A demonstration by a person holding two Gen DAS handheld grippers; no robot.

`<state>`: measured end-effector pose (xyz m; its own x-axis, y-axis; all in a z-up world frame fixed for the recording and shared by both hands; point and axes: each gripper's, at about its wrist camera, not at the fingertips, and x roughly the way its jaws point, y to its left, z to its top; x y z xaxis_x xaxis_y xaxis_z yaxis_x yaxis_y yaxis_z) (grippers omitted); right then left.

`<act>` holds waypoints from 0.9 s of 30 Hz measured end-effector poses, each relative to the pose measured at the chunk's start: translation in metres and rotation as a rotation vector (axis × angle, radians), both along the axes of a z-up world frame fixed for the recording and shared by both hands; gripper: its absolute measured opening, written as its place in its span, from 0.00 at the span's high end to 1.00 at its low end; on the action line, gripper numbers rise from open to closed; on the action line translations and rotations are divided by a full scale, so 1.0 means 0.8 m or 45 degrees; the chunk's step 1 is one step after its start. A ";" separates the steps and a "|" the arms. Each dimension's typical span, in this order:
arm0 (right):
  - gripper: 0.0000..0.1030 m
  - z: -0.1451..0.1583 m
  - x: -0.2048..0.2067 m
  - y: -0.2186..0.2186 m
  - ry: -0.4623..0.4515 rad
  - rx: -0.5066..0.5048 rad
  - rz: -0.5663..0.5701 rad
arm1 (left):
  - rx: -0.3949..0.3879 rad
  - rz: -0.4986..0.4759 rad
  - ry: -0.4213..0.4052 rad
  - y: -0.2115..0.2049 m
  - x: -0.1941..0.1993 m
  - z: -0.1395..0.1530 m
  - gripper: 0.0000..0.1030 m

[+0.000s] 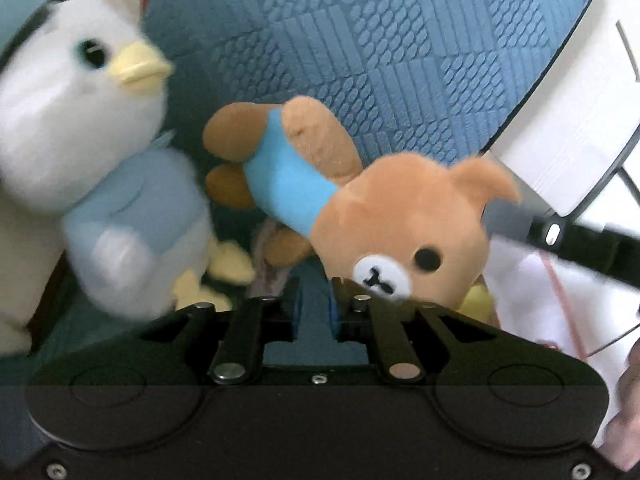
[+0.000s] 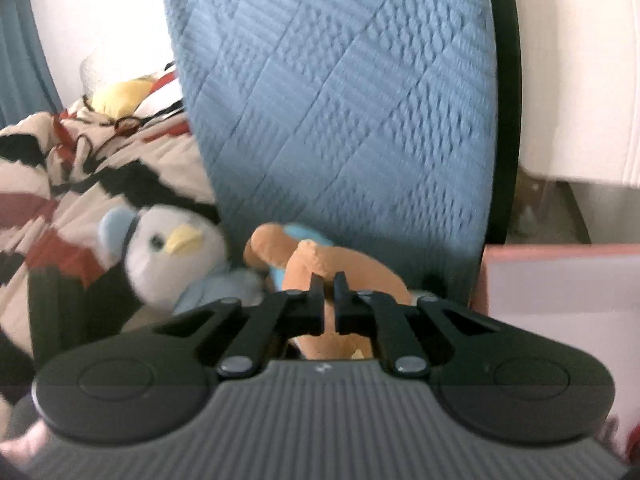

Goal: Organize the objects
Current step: 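Lift the brown bear with the left tool while the right tool moves toward the lavender bunny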

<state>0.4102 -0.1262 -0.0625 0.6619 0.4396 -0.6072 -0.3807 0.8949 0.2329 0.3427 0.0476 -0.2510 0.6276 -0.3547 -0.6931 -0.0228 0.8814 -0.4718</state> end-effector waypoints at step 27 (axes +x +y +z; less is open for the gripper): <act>0.90 -0.062 -0.208 0.041 0.155 -0.029 0.130 | -0.089 0.101 0.133 0.039 -0.151 0.051 0.36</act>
